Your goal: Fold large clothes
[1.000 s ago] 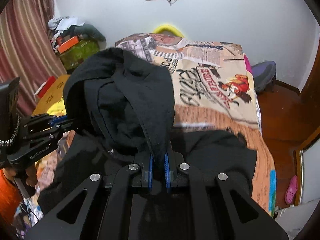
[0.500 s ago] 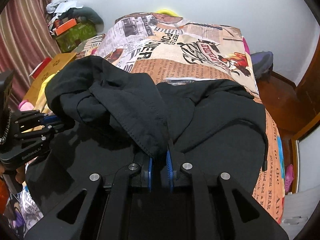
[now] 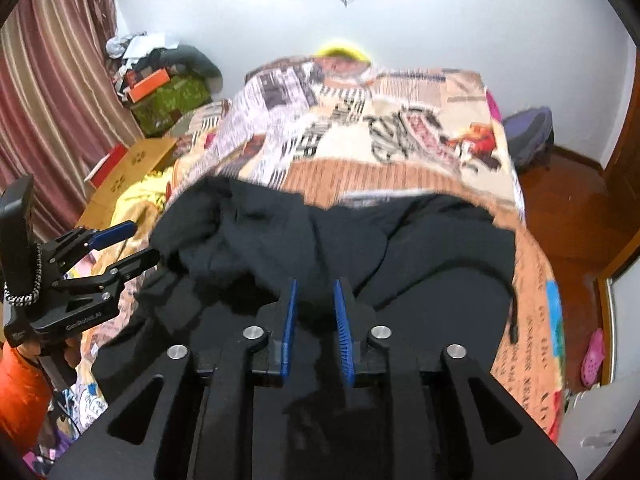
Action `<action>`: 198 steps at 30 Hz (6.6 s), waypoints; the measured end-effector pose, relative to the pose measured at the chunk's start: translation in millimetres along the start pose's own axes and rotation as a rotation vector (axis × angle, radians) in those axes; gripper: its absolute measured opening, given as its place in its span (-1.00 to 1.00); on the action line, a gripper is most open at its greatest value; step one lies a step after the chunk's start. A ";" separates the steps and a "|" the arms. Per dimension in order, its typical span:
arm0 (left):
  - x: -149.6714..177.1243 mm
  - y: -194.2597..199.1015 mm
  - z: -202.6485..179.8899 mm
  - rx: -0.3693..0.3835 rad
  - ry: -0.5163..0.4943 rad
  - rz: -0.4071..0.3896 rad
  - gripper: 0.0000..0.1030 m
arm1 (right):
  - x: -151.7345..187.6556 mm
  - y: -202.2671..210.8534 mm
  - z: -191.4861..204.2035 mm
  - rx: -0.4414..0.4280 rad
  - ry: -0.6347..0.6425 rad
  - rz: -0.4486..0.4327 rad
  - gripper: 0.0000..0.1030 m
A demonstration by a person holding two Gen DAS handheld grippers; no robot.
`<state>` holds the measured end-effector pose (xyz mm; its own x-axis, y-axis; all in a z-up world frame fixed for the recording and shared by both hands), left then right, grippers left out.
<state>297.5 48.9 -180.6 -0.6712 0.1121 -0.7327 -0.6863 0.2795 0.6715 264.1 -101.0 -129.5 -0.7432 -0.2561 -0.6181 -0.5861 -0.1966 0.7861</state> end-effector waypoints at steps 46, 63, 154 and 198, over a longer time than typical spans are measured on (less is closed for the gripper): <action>3.7 -11.5 -10.2 0.313 0.137 0.033 -0.77 | -7.6 -25.0 38.1 -0.112 0.049 0.063 -0.21; 60.1 21.8 -25.7 0.292 0.130 0.116 -0.77 | -0.6 -71.7 73.1 -0.133 0.012 0.204 -0.21; 143.0 -99.0 178.6 0.305 1.045 0.145 -0.30 | 60.6 -93.5 -128.1 -0.157 -0.577 0.323 -0.20; 44.0 -24.3 177.4 -0.132 0.358 0.150 -0.74 | -17.2 -42.9 -112.6 0.199 -0.174 0.070 -0.73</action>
<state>334.3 216.2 -248.8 -0.8054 -0.2032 -0.5567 -0.5882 0.1583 0.7931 338.4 -194.7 -152.1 -0.8184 -0.0928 -0.5671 -0.5703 0.0100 0.8214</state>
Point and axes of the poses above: each gripper's, at about its wrist camera, not at the fingertips, and y roughly against the way its jaws point, z to its left, x to its underside, the point moved 8 cm from there along -y, roughly the way its jaws point, and after that the axes turned 14 degrees about x, right-handed, at the moved point
